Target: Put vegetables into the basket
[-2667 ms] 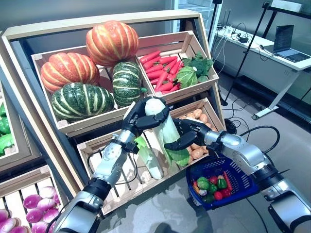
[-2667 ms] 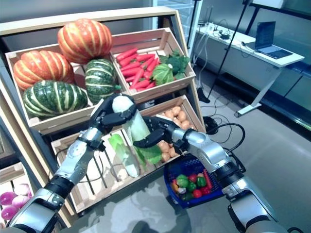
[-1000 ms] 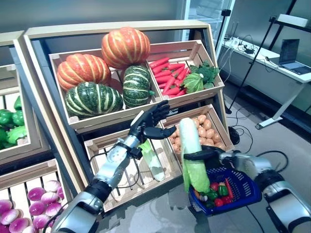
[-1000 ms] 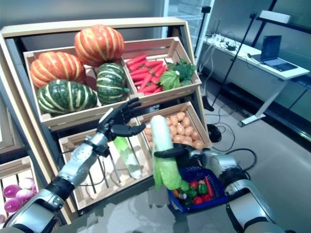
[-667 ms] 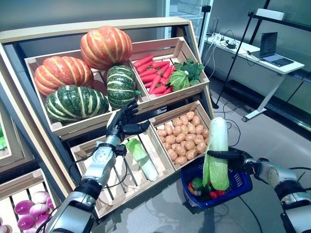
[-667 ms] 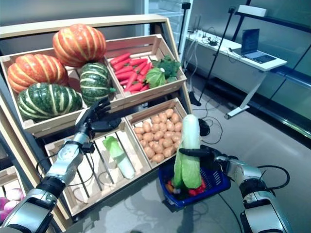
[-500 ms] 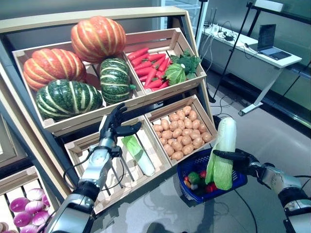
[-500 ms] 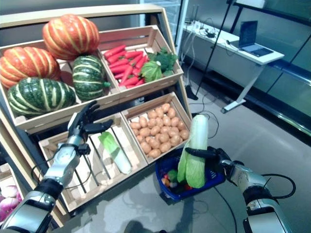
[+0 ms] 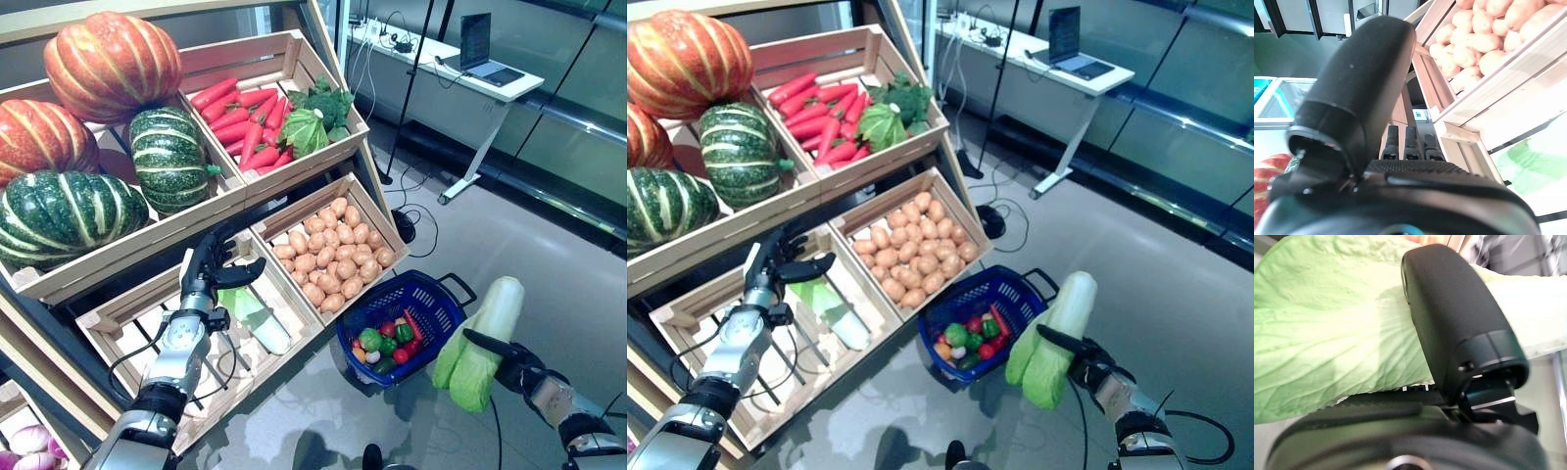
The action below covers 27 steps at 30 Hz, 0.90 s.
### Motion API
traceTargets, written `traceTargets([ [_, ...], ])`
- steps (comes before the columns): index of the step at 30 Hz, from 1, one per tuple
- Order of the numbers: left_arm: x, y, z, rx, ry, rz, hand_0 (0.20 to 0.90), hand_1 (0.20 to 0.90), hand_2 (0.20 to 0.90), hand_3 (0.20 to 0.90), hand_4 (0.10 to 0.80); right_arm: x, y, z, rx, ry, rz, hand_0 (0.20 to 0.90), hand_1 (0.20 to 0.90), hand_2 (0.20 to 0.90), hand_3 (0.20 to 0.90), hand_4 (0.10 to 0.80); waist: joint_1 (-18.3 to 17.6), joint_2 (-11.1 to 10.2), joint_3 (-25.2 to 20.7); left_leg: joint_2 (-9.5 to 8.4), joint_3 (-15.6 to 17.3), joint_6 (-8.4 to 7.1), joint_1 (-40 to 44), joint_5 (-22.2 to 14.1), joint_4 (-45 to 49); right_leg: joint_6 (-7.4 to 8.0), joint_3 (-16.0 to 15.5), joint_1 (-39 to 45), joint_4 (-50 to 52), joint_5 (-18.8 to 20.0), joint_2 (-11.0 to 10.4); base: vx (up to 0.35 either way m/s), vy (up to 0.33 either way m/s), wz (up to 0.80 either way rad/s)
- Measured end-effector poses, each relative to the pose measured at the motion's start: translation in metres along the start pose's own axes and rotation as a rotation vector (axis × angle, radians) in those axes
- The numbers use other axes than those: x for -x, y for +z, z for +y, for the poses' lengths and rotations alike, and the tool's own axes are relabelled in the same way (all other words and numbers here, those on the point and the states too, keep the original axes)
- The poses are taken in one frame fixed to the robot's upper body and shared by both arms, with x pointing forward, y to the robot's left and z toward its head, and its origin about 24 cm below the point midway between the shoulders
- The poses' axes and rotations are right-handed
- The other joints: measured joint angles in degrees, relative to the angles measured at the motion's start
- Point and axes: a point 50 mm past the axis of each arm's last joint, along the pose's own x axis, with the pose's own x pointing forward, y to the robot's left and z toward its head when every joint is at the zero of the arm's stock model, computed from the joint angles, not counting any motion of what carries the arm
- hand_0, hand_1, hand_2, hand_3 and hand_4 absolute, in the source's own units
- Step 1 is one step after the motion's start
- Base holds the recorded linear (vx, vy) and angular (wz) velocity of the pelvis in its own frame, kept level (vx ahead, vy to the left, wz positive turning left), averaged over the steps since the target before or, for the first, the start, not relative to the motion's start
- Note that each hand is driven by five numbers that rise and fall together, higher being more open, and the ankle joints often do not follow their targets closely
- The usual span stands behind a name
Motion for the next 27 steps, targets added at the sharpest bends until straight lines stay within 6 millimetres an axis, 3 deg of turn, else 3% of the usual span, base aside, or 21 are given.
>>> traceTargets([
  [1,-0.002,0.004,-0.001,0.005,-0.003,-0.014,0.900,0.900,0.900,0.900,0.800,-0.001,0.005,0.003,-0.004,-0.006,-0.019,0.300,0.300,0.300,0.300,0.400,0.1,0.1,0.8,0.14,-0.1,0.05,-1.8,-0.8,2.3,-0.12,0.0,-1.2,1.2,-0.1,-0.2,-0.272,-0.086,-0.01],
  [5,-0.020,0.034,-0.014,0.030,-0.036,-0.105,0.900,0.900,0.900,0.900,0.800,-0.005,0.063,0.046,-0.068,0.063,-0.191,0.300,0.300,0.300,0.300,0.400,1.6,2.2,8.3,2.83,-2.2,0.45,-15.3,-7.4,21.1,-2.22,-1.4,-12.1,13.6,-2.9,-1.4,-0.234,-0.083,-0.01],
  [7,-0.028,0.050,-0.031,0.018,-0.097,-0.153,0.900,0.900,0.900,0.900,0.800,0.000,0.097,0.066,-0.085,0.108,-0.287,0.300,0.300,0.300,0.300,0.400,2.3,2.7,11.9,3.32,-4.8,0.91,-21.6,-10.6,30.1,-2.83,-2.3,-18.1,23.9,-7.4,-3.4,-0.168,-0.036,0.20],
  [9,-0.030,0.055,-0.039,0.006,-0.133,-0.164,0.900,0.900,0.900,0.900,0.800,0.003,0.115,0.077,-0.125,0.135,-0.333,0.300,0.300,0.300,0.300,0.400,2.5,2.7,12.7,3.33,-5.8,1.50,-25.8,-12.3,35.5,-2.77,-2.4,-22.3,29.6,-9.8,-4.7,-0.108,0.008,0.21],
  [12,-0.030,0.061,-0.045,0.009,-0.165,-0.188,0.900,0.900,0.900,0.900,0.800,0.012,0.145,0.091,-0.140,0.161,-0.421,0.300,0.300,0.300,0.300,0.400,3.4,3.2,14.9,3.56,-6.5,2.47,-30.6,-13.3,40.4,-2.88,-3.7,-26.5,34.3,-10.9,-6.7,-0.142,0.045,0.08],
  [13,-0.031,0.065,-0.046,0.006,-0.173,-0.202,0.900,0.900,0.900,0.900,0.800,0.015,0.154,0.093,-0.143,0.161,-0.446,0.300,0.300,0.300,0.300,0.400,3.7,2.9,15.3,3.68,-6.0,2.98,-32.6,-14.2,43.3,-4.64,-3.1,-29.3,42.2,-13.1,-8.7,-0.124,0.039,0.07],
  [14,-0.031,0.067,-0.048,0.009,-0.180,-0.208,0.900,0.900,0.900,0.900,0.800,0.017,0.158,0.091,-0.144,0.154,-0.461,0.300,0.300,0.300,0.300,0.400,3.7,2.7,15.6,3.57,-6.0,2.94,-33.6,-15.0,45.3,-4.58,-2.7,-30.3,46.9,-16.0,-9.9,-0.067,0.001,0.24],
  [15,-0.032,0.071,-0.051,0.019,-0.192,-0.221,0.900,0.900,0.900,0.900,0.800,0.020,0.167,0.089,-0.146,0.144,-0.487,0.300,0.300,0.300,0.300,0.400,4.0,2.5,16.4,3.21,-6.3,2.57,-35.7,-16.3,49.1,-2.08,-2.0,-31.0,49.1,-20.4,-11.1,-0.046,-0.009,0.21],
  [17,-0.032,0.074,-0.051,0.045,-0.192,-0.230,0.900,0.900,0.900,0.900,0.800,0.025,0.179,0.093,-0.157,0.148,-0.509,0.300,0.300,0.300,0.300,0.400,4.4,3.4,16.9,3.80,-7.0,2.25,-39.4,-17.7,53.8,-2.46,-1.8,-34.5,53.8,-21.7,-11.7,-0.041,-0.019,0.10],
  [21,-0.032,0.074,-0.053,0.063,-0.201,-0.231,0.900,0.900,0.900,0.900,0.800,0.023,0.178,0.090,-0.161,0.132,-0.498,0.300,0.300,0.300,0.300,0.400,4.6,3.4,18.0,3.78,-8.0,2.41,-42.8,-19.9,59.1,-3.08,-1.4,-37.8,59.6,-24.4,-13.0,-0.001,-0.027,0.09],
  [23,-0.031,0.076,-0.055,0.063,-0.214,-0.241,0.900,0.900,0.900,0.900,0.800,0.022,0.177,0.086,-0.164,0.104,-0.482,0.434,0.434,0.434,0.434,0.489,4.5,3.5,18.2,3.70,-8.6,2.33,-44.8,-21.2,62.5,-3.08,-1.2,-39.6,63.1,-26.0,-14.0,0.015,-0.022,0.09],
  [24,-0.030,0.080,-0.056,0.064,-0.222,-0.255,0.900,0.900,0.900,0.900,0.800,0.022,0.176,0.086,-0.166,0.097,-0.478,0.566,0.566,0.566,0.566,0.577,4.6,3.6,18.2,3.69,-9.0,2.26,-46.2,-21.7,64.0,-3.06,-1.2,-40.8,64.6,-26.6,-14.4,0.000,-0.016,0.09],
  [26,-0.029,0.087,-0.058,0.069,-0.234,-0.295,0.900,0.900,0.900,0.900,0.800,0.023,0.179,0.086,-0.169,0.094,-0.476,0.580,0.580,0.580,0.580,0.587,4.5,3.8,18.7,3.75,-9.7,2.21,-48.6,-22.5,66.9,-3.27,-1.1,-43.0,67.5,-27.4,-14.8,-0.018,-0.011,0.07],
  [27,-0.029,0.089,-0.059,0.067,-0.238,-0.306,0.900,0.900,0.900,0.900,0.800,0.023,0.180,0.087,-0.171,0.095,-0.471,0.900,0.900,0.900,0.900,0.800,4.5,3.9,19.1,3.71,-9.7,2.23,-49.4,-22.8,67.9,-3.33,-0.8,-43.9,68.7,-27.7,-15.1,-0.013,-0.008,0.05],
])
